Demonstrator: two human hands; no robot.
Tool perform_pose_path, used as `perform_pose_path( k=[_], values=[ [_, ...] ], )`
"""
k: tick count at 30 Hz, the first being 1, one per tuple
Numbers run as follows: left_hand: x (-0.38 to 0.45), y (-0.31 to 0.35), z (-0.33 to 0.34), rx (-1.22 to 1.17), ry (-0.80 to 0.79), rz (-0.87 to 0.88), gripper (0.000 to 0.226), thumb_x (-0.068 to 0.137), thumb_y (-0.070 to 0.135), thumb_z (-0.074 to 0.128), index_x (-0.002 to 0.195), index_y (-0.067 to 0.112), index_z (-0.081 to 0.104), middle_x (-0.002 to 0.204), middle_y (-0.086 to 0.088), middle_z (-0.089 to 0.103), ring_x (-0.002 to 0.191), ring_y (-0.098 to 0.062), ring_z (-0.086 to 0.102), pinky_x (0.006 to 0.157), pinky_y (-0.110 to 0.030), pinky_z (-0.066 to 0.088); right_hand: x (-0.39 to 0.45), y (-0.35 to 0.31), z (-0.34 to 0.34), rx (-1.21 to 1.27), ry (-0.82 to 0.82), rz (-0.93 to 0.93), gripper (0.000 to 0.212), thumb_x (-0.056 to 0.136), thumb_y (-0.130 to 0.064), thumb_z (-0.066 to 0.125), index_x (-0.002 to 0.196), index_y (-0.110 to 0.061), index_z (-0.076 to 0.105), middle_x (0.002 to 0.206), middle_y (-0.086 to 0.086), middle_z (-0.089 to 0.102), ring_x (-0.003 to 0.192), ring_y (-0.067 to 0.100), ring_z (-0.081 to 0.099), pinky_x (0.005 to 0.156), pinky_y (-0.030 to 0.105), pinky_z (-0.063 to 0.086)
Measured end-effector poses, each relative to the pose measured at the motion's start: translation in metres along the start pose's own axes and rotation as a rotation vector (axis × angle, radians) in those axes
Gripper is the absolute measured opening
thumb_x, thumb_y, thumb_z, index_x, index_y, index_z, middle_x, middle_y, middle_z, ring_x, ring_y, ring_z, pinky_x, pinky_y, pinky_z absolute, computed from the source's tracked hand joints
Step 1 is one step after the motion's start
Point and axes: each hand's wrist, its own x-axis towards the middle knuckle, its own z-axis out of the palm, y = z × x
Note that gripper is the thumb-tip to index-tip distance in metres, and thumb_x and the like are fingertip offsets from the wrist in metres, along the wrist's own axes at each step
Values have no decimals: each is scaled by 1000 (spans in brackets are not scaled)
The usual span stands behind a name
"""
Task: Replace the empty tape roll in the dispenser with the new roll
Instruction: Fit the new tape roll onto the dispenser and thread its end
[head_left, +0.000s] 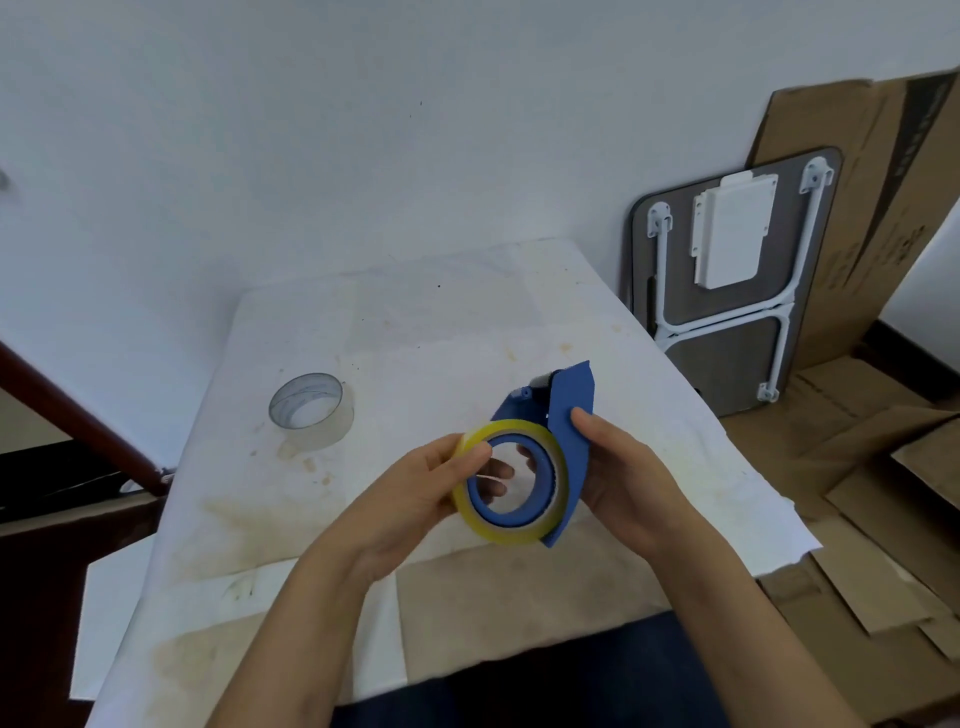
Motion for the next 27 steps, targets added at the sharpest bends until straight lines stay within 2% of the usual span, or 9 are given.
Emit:
perform_pose_path(
  k=[3,7,11,14,18,21,23,25,27],
  values=[
    [-3,-1,5,-179,-76,25,28,84,41,69,93,16,78,84,-6,73,75,-17,67,78,-30,58,1,-2,2,60,-77,-11,33,87,-36,58,113,-22,74,111,10,69,97,26,64,87,40,52],
    [-3,-2,13,-234,-121,96,23,87,32,66,89,10,73,79,-4,70,72,-15,65,75,-28,57,6,-5,8,134,-60,-82,30,92,-30,54,115,-26,73,121,9,69,109,27,65,96,45,50],
    [-1,-1,17,-185,-53,121,24,85,24,66,104,9,67,83,-4,73,77,-14,67,73,-25,57,16,-6,13,-163,156,-165,26,96,-24,56,122,-24,62,122,5,69,115,27,64,91,38,53],
    [0,-1,18,-171,-11,133,33,80,22,66,112,12,64,87,-3,75,82,-14,69,78,-26,56,18,-10,12,-292,291,-340,23,93,-14,62,114,-21,57,129,-4,61,118,17,62,97,37,52],
    [1,-1,18,-174,18,149,45,80,20,68,124,13,60,93,-2,76,88,-13,71,81,-27,56,15,-18,17,-713,258,-567,21,93,-8,57,92,-25,69,142,-8,50,130,6,48,92,7,43],
    [1,-3,19,-188,17,159,47,83,14,74,128,16,58,100,-4,76,95,-16,72,81,-26,57,17,-19,21,-998,222,-657,19,93,-17,61,97,-32,73,154,-4,39,139,10,36,94,-2,27],
    [0,-3,19,-192,9,161,53,79,10,71,129,16,57,101,-4,77,97,-16,71,82,-26,57,18,-20,21,-1112,212,-752,19,91,-19,64,103,-30,74,157,1,35,143,16,31,105,8,25],
    [-1,-4,19,-179,-4,167,57,77,7,72,130,16,56,102,-2,77,98,-16,71,83,-26,57,18,-22,23,-1173,184,-839,19,90,-20,65,106,-25,74,157,5,34,142,21,33,108,25,34],
    [-1,-6,19,-171,-17,171,59,75,5,72,130,15,55,102,-2,76,98,-16,71,84,-27,57,18,-23,24,-1202,160,-866,22,91,-18,65,110,-22,73,156,5,36,136,19,42,101,23,39]
  ],
)
